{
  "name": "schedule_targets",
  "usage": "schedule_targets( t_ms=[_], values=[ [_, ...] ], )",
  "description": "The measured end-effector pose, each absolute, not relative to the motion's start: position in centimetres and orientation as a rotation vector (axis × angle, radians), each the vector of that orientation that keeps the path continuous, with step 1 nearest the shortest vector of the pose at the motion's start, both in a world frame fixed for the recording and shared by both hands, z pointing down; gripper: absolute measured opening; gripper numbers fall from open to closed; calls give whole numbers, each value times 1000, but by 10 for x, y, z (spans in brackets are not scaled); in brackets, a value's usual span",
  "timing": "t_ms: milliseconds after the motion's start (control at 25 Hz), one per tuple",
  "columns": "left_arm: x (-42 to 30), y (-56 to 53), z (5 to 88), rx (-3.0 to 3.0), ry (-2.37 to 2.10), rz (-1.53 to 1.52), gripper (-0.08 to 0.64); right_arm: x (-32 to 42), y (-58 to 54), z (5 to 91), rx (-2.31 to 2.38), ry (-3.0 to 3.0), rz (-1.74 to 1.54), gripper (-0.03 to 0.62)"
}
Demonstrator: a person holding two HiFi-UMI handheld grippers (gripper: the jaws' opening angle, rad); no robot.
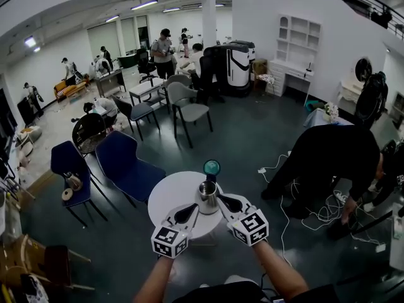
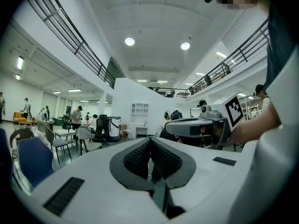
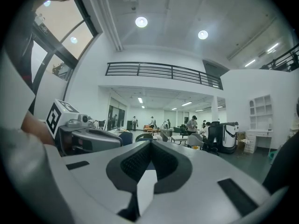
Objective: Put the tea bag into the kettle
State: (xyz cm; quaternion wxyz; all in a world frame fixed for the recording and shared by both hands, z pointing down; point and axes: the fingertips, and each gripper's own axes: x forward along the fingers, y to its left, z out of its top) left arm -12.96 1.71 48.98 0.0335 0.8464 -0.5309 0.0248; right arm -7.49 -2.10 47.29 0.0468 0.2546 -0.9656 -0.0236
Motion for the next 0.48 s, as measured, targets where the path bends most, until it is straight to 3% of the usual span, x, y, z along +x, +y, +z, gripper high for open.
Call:
schedule_targets(
  t_ms=[480],
  values=[
    [-84,10,485,2587,-1652,76,17,-27,-22,468,746,-2942,-75,17]
  ],
)
